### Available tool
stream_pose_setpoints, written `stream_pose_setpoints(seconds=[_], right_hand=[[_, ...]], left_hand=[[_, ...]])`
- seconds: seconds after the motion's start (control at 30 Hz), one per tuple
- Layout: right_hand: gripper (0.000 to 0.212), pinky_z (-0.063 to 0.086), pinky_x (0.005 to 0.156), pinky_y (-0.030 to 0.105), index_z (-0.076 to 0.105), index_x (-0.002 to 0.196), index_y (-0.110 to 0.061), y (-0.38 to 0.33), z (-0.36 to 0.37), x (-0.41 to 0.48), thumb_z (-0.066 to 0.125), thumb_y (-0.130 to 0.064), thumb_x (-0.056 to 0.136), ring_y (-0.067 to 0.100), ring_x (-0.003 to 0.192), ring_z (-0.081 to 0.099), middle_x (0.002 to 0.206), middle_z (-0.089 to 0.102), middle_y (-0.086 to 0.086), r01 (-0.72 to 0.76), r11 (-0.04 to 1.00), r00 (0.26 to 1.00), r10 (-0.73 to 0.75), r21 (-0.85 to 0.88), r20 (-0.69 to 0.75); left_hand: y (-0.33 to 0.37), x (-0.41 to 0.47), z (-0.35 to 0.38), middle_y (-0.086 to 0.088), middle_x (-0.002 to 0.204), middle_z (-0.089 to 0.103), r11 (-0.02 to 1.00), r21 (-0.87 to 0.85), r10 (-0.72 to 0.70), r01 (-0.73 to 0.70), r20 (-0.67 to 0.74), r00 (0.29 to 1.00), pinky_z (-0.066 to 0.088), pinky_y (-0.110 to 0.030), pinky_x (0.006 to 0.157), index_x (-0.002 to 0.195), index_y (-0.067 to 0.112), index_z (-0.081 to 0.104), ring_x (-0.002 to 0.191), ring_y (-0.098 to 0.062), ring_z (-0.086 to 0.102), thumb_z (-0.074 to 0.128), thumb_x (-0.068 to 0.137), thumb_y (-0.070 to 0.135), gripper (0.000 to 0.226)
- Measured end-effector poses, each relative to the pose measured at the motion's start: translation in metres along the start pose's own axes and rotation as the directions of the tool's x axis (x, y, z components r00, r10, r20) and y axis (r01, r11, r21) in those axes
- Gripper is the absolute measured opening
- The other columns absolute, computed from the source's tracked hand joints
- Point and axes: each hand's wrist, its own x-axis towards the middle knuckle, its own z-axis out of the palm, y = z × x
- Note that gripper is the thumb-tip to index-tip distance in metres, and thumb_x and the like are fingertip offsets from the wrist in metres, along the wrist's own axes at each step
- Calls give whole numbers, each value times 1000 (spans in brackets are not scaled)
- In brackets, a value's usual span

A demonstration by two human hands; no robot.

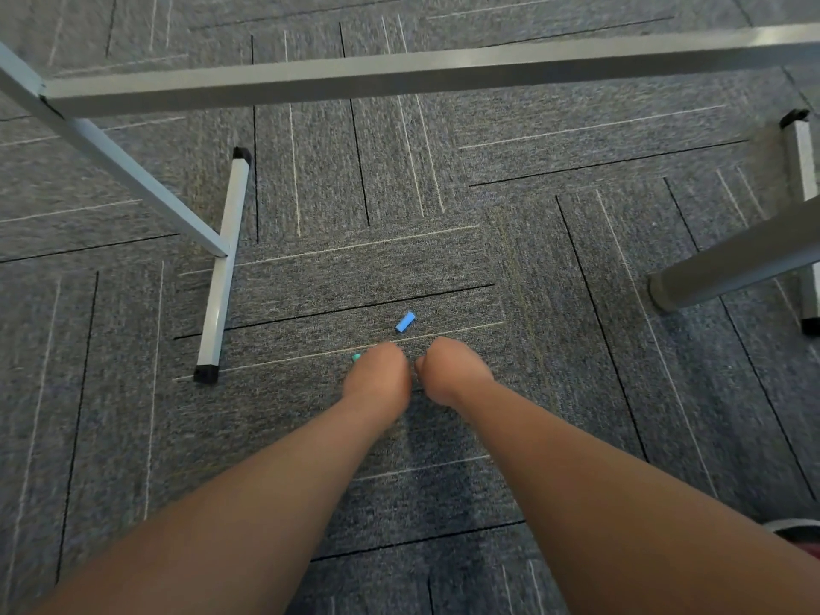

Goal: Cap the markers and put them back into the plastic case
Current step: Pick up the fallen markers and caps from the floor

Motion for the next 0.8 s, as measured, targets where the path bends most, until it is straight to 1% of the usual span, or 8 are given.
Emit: stream_pose_setpoints(seconds=[0.03, 0.17, 0.2, 0.27, 0.33, 0.43, 0.63, 0.8], right_hand=[[21, 58, 72, 37, 59, 77, -8, -1, 0, 1, 52, -10, 97, 25, 80, 67, 85, 67, 8, -3, 1000, 1000, 3, 0, 7], [19, 59, 78, 39, 56, 80, -9, -3, 2, 4, 54, -13, 98, 23, 80, 67, 85, 65, 8, -17, 1000, 999, 16, 23, 27], [20, 59, 77, 37, 55, 79, -9, -3, 2, 5, 53, -13, 99, 22, 80, 66, 85, 65, 8, -16, 1000, 999, 15, 27, 30], [24, 58, 71, 33, 54, 77, -10, -4, 2, 5, 52, -15, 100, 21, 77, 65, 83, 63, 7, -16, 999, 999, 14, 47, 39], [26, 57, 70, 34, 54, 75, -9, -6, 2, 5, 51, -16, 100, 21, 75, 63, 80, 61, 7, -12, 998, 999, 10, 55, 46], [24, 59, 77, 38, 55, 77, -9, -10, 2, 7, 50, -15, 100, 22, 79, 66, 82, 63, 7, -7, 999, 999, 4, 49, 52], [23, 58, 71, 35, 53, 76, -9, -15, -3, 9, 48, -12, 99, 21, 73, 62, 80, 62, 7, 9, 999, 999, -11, 39, 43], [21, 58, 76, 37, 55, 78, -8, -14, -10, 12, 49, -11, 98, 23, 79, 65, 82, 63, 7, 13, 1000, 998, -14, 26, 62]], left_hand=[[-2, 1, -3, -2, 74, 56, 998, -52, -20, 19, -27, 999, 37, -29, 48, 92, 8, 56, 63, -17, 55, 56, 93, 5, 3], [-19, 9, -16, -2, 70, 54, 980, -164, -131, 113, -107, 986, 37, -28, 47, 71, 12, 46, 59, -15, 52, 51, 96, 8, 27], [-24, 11, -18, -1, 69, 53, 974, -177, -161, 138, -124, 979, 35, -27, 46, 71, 12, 46, 58, -14, 50, 50, 97, 8, 26], [-32, 15, -20, 0, 70, 50, 968, -195, -192, 161, -153, 969, 31, -26, 44, 85, 6, 51, 58, -12, 47, 49, 98, 9, 13], [-38, 17, -18, 1, 70, 47, 969, -185, -193, 164, -157, 968, 29, -26, 44, 101, 4, 51, 58, -12, 45, 51, 96, 6, 5], [-42, 16, -12, 1, 71, 48, 976, -153, -180, 157, -154, 972, 33, -27, 46, 105, 4, 53, 60, -14, 48, 55, 95, 6, 11], [-38, 13, 2, 0, 67, 51, 976, -135, -189, 173, -114, 975, 29, -26, 42, 87, 8, 52, 55, -12, 47, 61, 94, 12, 12], [-29, 11, -1, -2, 66, 52, 995, 12, -98, 99, -84, 992, 40, -29, 48, 72, 9, 52, 54, -15, 49, 57, 87, -4, 21]])
